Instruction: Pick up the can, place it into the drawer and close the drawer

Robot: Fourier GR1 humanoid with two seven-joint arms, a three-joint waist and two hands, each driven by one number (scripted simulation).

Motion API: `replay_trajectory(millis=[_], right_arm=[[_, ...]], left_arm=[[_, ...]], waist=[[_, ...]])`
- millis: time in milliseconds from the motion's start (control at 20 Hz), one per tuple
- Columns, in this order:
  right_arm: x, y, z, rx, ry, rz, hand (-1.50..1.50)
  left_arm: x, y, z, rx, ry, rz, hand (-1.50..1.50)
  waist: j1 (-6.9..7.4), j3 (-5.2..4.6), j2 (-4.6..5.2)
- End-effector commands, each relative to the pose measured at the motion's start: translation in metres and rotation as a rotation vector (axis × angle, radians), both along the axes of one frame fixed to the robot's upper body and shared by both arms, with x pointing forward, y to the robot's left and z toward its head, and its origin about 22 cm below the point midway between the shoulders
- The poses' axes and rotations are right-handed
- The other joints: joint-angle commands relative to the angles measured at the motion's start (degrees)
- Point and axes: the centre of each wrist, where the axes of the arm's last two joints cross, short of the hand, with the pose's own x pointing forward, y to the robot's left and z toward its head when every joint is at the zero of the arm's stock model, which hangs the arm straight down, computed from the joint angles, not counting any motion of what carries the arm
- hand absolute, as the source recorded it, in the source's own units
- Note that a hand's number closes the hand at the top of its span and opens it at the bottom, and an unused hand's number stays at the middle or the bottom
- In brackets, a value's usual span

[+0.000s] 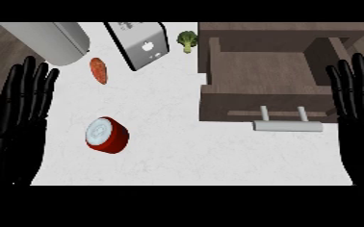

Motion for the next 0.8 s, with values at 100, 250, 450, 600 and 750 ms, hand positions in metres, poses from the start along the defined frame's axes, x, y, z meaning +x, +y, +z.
replay_trajectory(millis=[100,250,450,600,750], right_arm=[[0.011,-0.005,-0.011,0.023,0.006,-0.024,-1.5],[-0.007,0.008,0.003,0.002,-0.006,-0.025,-1.5],[-0.006,-0.01,-0.019,0.04,0.334,-0.134,-1.5],[-0.019,-0.012,-0.025,0.037,0.342,-0.132,-1.5],[-0.027,-0.018,-0.025,0.023,0.34,-0.136,-1.5]], left_arm=[[-0.016,-0.034,0.014,-0.021,-0.02,0.026,-1.5],[-0.01,-0.06,0.0,-0.022,-0.06,0.069,-1.5],[-0.026,-0.029,-0.032,-0.035,0.372,0.263,-1.5],[-0.032,-0.043,-0.004,-0.048,0.373,0.261,-1.5],[-0.04,-0.048,0.001,-0.034,0.386,0.263,-1.5]], waist=[[-1.05,-1.16,0.11],[-1.33,-1.18,0.08],[-0.86,-1.18,-0.03],[-1.21,-1.15,0.01],[-1.23,-1.17,0.05]])
